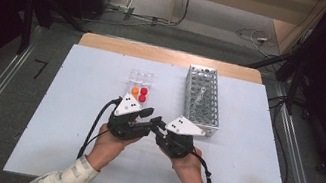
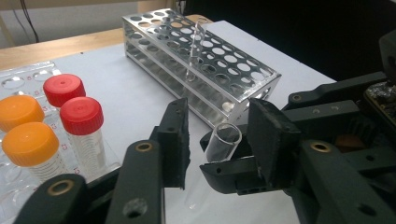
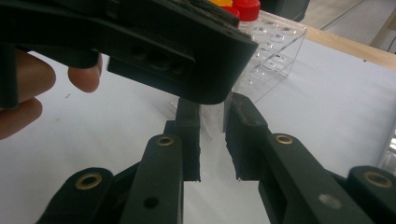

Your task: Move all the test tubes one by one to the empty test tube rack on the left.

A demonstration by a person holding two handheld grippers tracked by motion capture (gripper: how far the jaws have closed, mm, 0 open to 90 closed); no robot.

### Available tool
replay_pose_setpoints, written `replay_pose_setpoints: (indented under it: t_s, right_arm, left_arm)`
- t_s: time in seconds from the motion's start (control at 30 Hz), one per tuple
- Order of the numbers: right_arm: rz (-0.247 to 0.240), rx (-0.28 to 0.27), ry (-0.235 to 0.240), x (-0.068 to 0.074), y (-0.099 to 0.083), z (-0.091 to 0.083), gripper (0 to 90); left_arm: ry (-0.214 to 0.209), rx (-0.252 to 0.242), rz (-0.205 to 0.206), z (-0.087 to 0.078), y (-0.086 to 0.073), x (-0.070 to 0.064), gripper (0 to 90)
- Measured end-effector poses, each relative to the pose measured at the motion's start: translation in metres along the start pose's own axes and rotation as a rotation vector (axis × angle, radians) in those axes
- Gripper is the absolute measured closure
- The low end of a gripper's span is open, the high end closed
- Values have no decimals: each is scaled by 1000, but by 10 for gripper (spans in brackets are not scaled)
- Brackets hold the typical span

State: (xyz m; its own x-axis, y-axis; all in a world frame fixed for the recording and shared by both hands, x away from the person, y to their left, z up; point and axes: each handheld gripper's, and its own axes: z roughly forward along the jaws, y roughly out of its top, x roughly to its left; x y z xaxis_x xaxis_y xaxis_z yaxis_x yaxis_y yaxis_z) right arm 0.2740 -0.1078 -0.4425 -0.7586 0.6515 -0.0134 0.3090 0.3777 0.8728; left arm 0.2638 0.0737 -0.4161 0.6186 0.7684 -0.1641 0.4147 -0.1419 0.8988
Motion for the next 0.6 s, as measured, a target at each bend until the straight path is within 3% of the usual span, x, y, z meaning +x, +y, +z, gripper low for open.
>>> replay_pose_setpoints:
  t_s: [0.6]
  right_arm:
    - [-10,-10,-2,2,1,-1,730]
  left_arm:
    - [-12,18,17,3,-3,-2,734]
